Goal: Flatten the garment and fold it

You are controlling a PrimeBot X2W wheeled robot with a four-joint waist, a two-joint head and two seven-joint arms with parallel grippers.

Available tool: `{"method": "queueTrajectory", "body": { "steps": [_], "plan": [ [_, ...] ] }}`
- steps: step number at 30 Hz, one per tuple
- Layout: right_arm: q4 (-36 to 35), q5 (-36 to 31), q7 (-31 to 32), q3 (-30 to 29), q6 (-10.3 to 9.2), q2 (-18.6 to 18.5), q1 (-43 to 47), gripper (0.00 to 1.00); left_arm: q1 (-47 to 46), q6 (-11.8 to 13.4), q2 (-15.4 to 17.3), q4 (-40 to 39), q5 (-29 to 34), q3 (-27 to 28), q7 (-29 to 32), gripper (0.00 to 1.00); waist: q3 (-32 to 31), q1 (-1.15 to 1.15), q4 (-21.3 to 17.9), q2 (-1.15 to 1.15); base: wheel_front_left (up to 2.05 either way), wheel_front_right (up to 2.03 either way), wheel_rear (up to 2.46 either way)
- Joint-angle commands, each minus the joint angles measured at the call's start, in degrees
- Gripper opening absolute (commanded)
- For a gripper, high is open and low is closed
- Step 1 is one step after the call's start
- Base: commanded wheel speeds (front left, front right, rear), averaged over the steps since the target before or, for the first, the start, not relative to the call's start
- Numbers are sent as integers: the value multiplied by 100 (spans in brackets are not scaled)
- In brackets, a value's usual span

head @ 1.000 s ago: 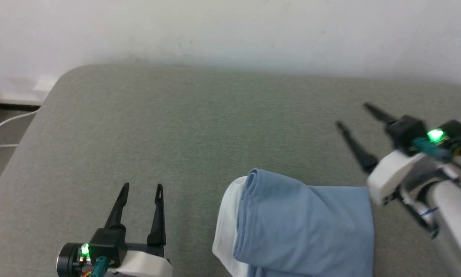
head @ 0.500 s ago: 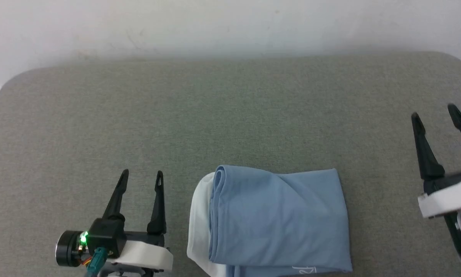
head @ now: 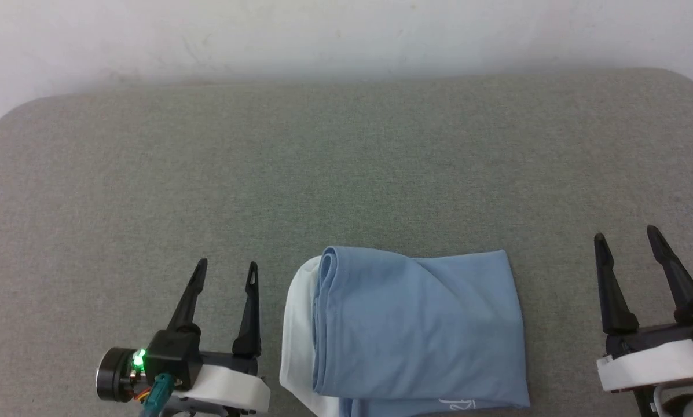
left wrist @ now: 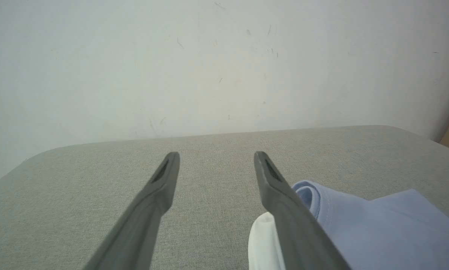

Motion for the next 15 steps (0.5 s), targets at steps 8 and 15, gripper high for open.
{"method": "queueTrajectory", "body": {
  "steps": [8, 15],
  "plan": [
    [-197, 560, 717, 36, -6, -315, 82, 100, -73, -13, -27, 4, 22, -57, -27, 100, 111, 1, 128, 0, 0, 0, 0],
    [-233, 2842, 3110, 479, -6, -992, 77, 100, -191, 8, -29, 7, 41, -119, -27, 100, 406, 1, 266, 0, 0, 0, 0]
  ]
}}
